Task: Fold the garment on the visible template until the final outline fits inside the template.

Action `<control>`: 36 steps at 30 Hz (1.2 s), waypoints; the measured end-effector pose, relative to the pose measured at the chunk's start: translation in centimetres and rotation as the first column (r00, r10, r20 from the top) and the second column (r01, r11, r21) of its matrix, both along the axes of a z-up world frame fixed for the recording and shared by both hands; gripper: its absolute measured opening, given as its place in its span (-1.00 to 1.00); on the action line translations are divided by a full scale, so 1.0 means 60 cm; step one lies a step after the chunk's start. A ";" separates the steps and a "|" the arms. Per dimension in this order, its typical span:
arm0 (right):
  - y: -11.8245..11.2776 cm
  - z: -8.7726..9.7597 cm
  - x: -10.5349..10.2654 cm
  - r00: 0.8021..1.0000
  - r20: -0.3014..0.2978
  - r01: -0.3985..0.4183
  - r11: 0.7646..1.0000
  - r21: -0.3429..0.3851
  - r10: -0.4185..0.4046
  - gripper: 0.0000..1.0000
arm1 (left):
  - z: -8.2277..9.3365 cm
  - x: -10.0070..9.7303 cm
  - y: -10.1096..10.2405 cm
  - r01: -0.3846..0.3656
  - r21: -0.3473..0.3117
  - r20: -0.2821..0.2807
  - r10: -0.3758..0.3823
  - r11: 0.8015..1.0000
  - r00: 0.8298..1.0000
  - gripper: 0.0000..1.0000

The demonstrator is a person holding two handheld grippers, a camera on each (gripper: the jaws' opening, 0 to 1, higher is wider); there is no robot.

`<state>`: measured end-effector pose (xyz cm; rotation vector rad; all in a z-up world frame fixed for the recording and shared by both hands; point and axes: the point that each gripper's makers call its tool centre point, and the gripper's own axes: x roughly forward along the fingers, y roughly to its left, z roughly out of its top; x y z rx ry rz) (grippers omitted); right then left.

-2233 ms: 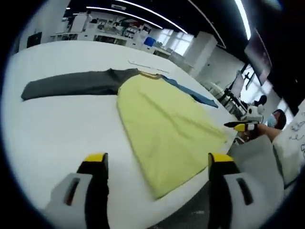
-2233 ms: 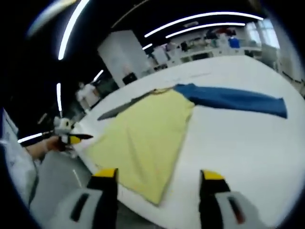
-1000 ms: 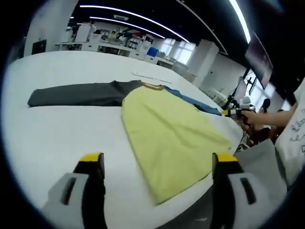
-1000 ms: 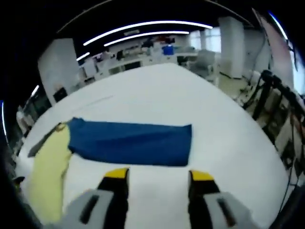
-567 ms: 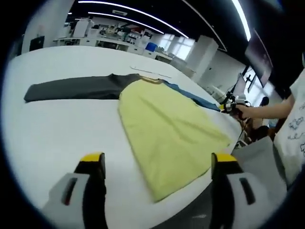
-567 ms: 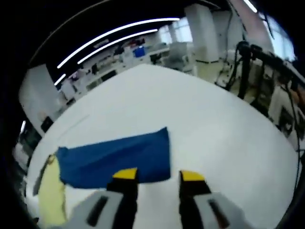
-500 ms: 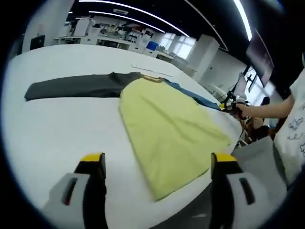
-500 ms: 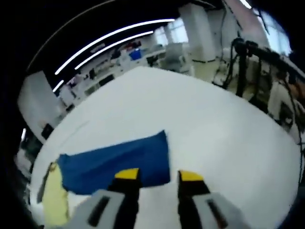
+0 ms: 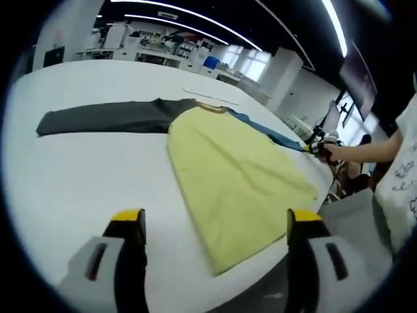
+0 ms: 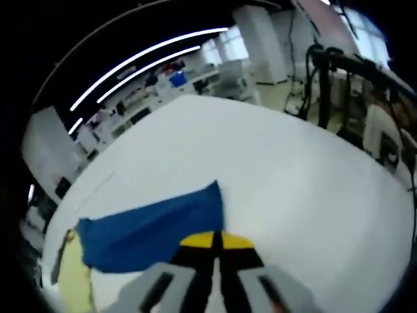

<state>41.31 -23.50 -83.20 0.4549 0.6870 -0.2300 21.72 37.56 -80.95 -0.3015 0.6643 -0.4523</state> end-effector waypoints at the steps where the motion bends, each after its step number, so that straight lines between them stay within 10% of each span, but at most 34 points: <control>1: 0.000 0.009 0.006 1.000 0.015 -0.019 1.000 -0.016 0.019 -1.00 | 0.002 0.000 -0.001 -0.001 0.000 0.005 0.001 1.000 1.000 0.73; 13: 0.124 0.111 0.082 0.952 0.163 -0.256 0.966 -0.032 0.258 -1.00 | 0.016 0.001 -0.012 0.020 0.010 0.037 -0.021 1.000 0.999 0.71; 25: 0.412 0.167 0.127 0.804 0.248 -0.562 0.827 0.021 0.540 -1.00 | 0.032 0.005 -0.005 -0.011 0.000 0.078 0.011 1.000 0.997 0.67; 36: 0.592 0.164 0.146 0.691 0.270 -0.706 0.706 0.053 0.671 -1.00 | 0.030 0.003 -0.002 -0.013 -0.004 0.081 0.013 1.000 0.997 0.66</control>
